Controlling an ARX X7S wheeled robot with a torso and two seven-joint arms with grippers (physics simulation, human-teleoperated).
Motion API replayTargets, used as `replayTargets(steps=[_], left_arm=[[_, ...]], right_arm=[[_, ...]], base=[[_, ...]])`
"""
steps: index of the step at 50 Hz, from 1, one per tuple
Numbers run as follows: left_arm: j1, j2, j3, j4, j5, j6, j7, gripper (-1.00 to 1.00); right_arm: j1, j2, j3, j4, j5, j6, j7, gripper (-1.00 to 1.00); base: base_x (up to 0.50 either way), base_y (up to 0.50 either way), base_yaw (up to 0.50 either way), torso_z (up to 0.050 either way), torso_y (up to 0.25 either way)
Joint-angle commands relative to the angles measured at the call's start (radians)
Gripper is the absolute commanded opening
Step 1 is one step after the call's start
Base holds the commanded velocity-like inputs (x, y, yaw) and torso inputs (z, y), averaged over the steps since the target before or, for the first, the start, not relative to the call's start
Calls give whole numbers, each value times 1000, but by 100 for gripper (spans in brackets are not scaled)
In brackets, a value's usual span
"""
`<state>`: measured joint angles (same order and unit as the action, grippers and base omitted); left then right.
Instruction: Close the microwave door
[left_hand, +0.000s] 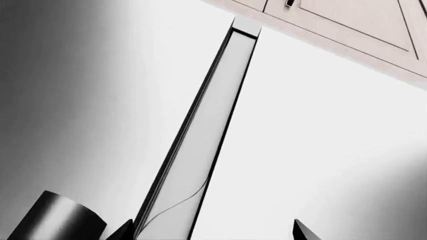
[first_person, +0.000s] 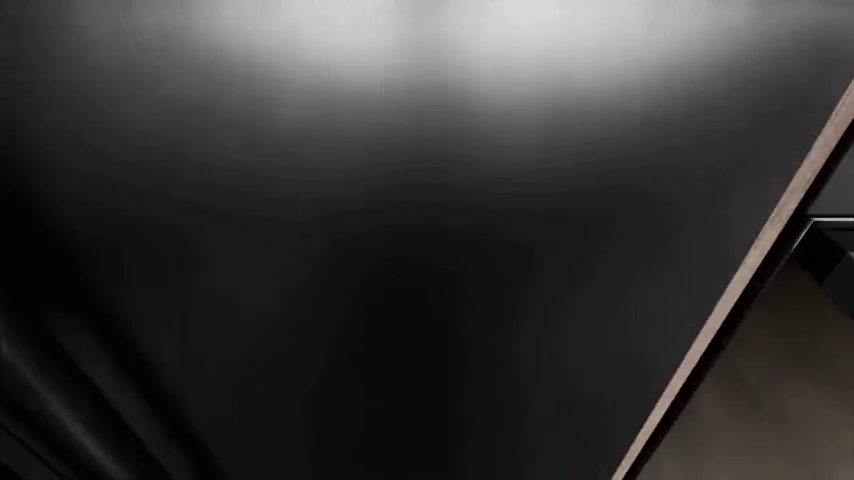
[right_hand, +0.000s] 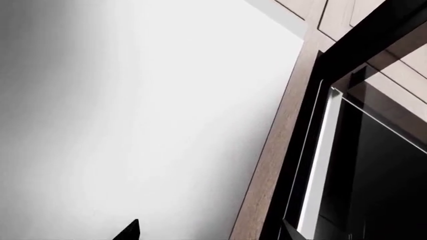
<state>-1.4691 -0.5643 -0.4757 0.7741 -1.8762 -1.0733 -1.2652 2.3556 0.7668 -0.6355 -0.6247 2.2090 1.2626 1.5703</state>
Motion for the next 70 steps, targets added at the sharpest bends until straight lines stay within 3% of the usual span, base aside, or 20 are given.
replayTargets(steps=[1,17,31,44,70], left_arm=[[4,-4,5,2,4,7,2,100],[11,-5,8,5,30,8,19,100],[10,-12,14,4,33,17,21,100],[12,-19,20,3,31,26,22,100],[21,-27,31,13,26,44,20,100]], right_arm=[[0,-5,-3,5,2,-10,0,100],[-10,-44,82,84,-32,39,-63,100],[-16,-131,201,212,-198,172,-229,100],[-12,-148,286,287,-308,244,-354,100],[-106,-111,450,373,-504,113,-522,100]], base=[[0,0,0,0,0],[0,0,0,0,0],[0,0,0,1,2],[0,0,0,8,10],[0,0,0,8,10]])
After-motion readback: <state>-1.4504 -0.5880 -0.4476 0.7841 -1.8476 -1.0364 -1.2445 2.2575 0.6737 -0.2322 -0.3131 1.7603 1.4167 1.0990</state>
